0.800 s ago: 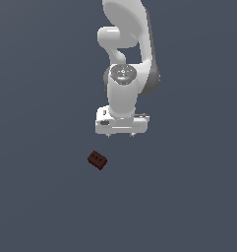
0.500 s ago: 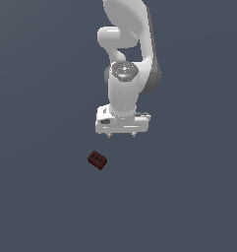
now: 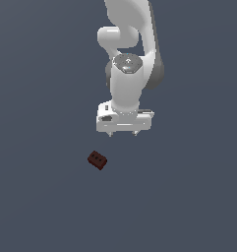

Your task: Pick up the object and move it to a goal position.

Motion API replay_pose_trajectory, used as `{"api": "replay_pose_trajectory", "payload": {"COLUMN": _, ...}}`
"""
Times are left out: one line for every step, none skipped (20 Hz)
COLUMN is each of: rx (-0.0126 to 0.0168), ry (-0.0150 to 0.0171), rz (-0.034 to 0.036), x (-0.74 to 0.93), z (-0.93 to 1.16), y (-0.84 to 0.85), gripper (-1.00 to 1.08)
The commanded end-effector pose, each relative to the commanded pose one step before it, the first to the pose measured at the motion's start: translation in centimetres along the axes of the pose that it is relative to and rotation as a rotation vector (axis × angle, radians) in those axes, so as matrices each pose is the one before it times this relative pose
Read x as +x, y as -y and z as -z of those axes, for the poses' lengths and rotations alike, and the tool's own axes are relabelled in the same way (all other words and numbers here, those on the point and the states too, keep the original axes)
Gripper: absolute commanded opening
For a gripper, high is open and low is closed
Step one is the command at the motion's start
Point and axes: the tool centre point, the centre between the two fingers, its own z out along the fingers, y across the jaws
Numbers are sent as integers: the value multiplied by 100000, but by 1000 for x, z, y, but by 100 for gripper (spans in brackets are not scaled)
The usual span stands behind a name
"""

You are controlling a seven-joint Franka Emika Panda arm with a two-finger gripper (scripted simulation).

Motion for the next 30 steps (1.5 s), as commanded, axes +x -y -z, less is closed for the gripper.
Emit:
{"api": "replay_pose_trajectory", "payload": {"rx": -30, "ry": 115, "rz": 890, "x": 38, "z": -139, "y": -139, "gripper": 100}}
{"api": "replay_pose_trajectory", "payload": {"rx": -24, "ry": 4, "rz": 662, "x": 46, "z": -52, "y": -73, "gripper": 100}}
{"api": "replay_pose_trajectory", "payload": {"rx": -28, "ry": 6, "rz": 778, "x": 54, "z": -63, "y": -88, "gripper": 100}}
{"api": "replay_pose_trajectory", "payload": {"rx": -26, "ry": 19, "rz": 889, "x": 57, "z": -81, "y": -102, "gripper": 100}}
{"api": "replay_pose_trajectory", "payload": {"rx": -24, "ry": 35, "rz": 997, "x": 58, "z": -101, "y": -119, "gripper": 100}}
{"api": "replay_pose_trajectory", "payload": {"rx": -21, "ry": 47, "rz": 1106, "x": 60, "z": -119, "y": -134, "gripper": 100}}
{"api": "replay_pose_trajectory", "payload": {"rx": -21, "ry": 53, "rz": 1212, "x": 64, "z": -132, "y": -149, "gripper": 100}}
{"api": "replay_pose_trajectory", "payload": {"rx": -22, "ry": 53, "rz": 1323, "x": 68, "z": -140, "y": -162, "gripper": 100}}
{"api": "replay_pose_trajectory", "payload": {"rx": -24, "ry": 52, "rz": 1439, "x": 73, "z": -149, "y": -177, "gripper": 100}}
{"api": "replay_pose_trajectory", "payload": {"rx": -23, "ry": 55, "rz": 1554, "x": 75, "z": -161, "y": -192, "gripper": 100}}
{"api": "replay_pose_trajectory", "payload": {"rx": -19, "ry": 61, "rz": 1666, "x": 75, "z": -175, "y": -209, "gripper": 100}}
{"api": "replay_pose_trajectory", "payload": {"rx": -16, "ry": 66, "rz": 1782, "x": 75, "z": -189, "y": -224, "gripper": 100}}
{"api": "replay_pose_trajectory", "payload": {"rx": -12, "ry": 69, "rz": 1896, "x": 74, "z": -202, "y": -241, "gripper": 100}}
{"api": "replay_pose_trajectory", "payload": {"rx": -8, "ry": 72, "rz": 2013, "x": 72, "z": -214, "y": -257, "gripper": 100}}
{"api": "replay_pose_trajectory", "payload": {"rx": -2, "ry": 74, "rz": 2126, "x": 68, "z": -228, "y": -275, "gripper": 100}}
{"api": "replay_pose_trajectory", "payload": {"rx": 4, "ry": 77, "rz": 2242, "x": 63, "z": -242, "y": -291, "gripper": 100}}
{"api": "replay_pose_trajectory", "payload": {"rx": 11, "ry": 76, "rz": 2294, "x": 56, "z": -249, "y": -300, "gripper": 100}}
{"api": "replay_pose_trajectory", "payload": {"rx": 18, "ry": 73, "rz": 2293, "x": 46, "z": -250, "y": -301, "gripper": 100}}
{"api": "replay_pose_trajectory", "payload": {"rx": 24, "ry": 70, "rz": 2290, "x": 36, "z": -251, "y": -303, "gripper": 100}}
{"api": "replay_pose_trajectory", "payload": {"rx": 31, "ry": 66, "rz": 2289, "x": 27, "z": -252, "y": -303, "gripper": 100}}
{"api": "replay_pose_trajectory", "payload": {"rx": 37, "ry": 62, "rz": 2286, "x": 17, "z": -253, "y": -305, "gripper": 100}}
{"api": "replay_pose_trajectory", "payload": {"rx": 43, "ry": 58, "rz": 2284, "x": 7, "z": -253, "y": -305, "gripper": 100}}
{"api": "replay_pose_trajectory", "payload": {"rx": 48, "ry": 54, "rz": 2282, "x": -2, "z": -254, "y": -305, "gripper": 100}}
{"api": "replay_pose_trajectory", "payload": {"rx": 53, "ry": 49, "rz": 2279, "x": -12, "z": -255, "y": -305, "gripper": 100}}
{"api": "replay_pose_trajectory", "payload": {"rx": 58, "ry": 44, "rz": 2277, "x": -22, "z": -256, "y": -304, "gripper": 100}}
{"api": "replay_pose_trajectory", "payload": {"rx": 63, "ry": 39, "rz": 2274, "x": -31, "z": -257, "y": -303, "gripper": 100}}
{"api": "replay_pose_trajectory", "payload": {"rx": 68, "ry": 34, "rz": 2272, "x": -41, "z": -257, "y": -302, "gripper": 100}}
{"api": "replay_pose_trajectory", "payload": {"rx": 72, "ry": 28, "rz": 2268, "x": -51, "z": -258, "y": -301, "gripper": 100}}
{"api": "replay_pose_trajectory", "payload": {"rx": 76, "ry": 22, "rz": 2267, "x": -60, "z": -259, "y": -299, "gripper": 100}}
{"api": "replay_pose_trajectory", "payload": {"rx": 79, "ry": 16, "rz": 2264, "x": -70, "z": -259, "y": -297, "gripper": 100}}
